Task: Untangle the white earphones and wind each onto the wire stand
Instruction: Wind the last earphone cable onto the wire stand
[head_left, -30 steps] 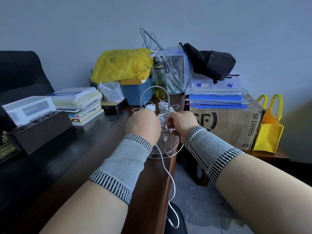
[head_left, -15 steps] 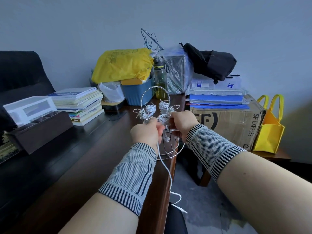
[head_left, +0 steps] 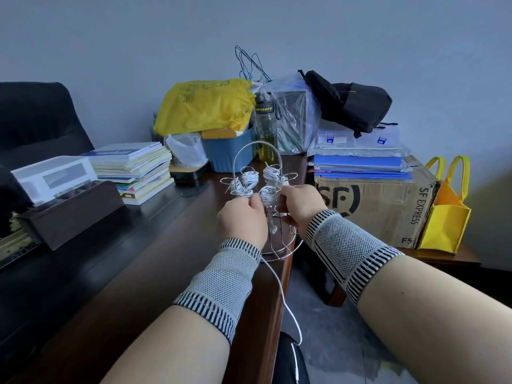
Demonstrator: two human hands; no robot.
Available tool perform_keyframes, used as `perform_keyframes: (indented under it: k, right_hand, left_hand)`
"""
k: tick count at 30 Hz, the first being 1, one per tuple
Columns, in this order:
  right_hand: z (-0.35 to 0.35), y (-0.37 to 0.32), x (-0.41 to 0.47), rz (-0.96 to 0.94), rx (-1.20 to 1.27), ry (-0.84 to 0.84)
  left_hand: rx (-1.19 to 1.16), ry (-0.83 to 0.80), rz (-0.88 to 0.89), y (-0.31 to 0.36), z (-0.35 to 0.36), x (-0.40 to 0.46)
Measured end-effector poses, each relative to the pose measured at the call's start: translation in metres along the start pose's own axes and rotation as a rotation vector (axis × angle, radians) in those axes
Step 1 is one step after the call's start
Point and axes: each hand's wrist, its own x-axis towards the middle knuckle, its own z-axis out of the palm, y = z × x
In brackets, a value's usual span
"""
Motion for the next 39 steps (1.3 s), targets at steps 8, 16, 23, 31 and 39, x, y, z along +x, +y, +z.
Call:
perform_keyframes:
  k: [8, 16, 23, 31, 39]
  right_hand:
    - [0.003, 0.001, -0.001, -0.031, -0.019, 0.006]
    - [0.005, 0.004, -0.001, -0.043, -0.021, 0.023]
    - [0.004, 0.009, -0.002, -0.010, 0.081, 0.035]
    - [-0.007, 0.016, -0.019, -0.144, 0.173, 0.041]
    - [-0.014, 0.032, -0.038, -0.583, -0.111, -0.043]
  left_hand:
    - [-0.560, -0.118, -0.278, 0.002, -0.007, 0.001]
    - [-0.801, -0.136, -0.448, 0.004, -0.013, -0.017]
    - [-0.320, -0.077, -0.039, -0.003, -0.013, -0.017]
    - [0.233, -0.075, 0.323, -0.002, -0.022, -0.030]
    - [0.525, -0.134, 0.485, 0.007, -0.037, -0.029]
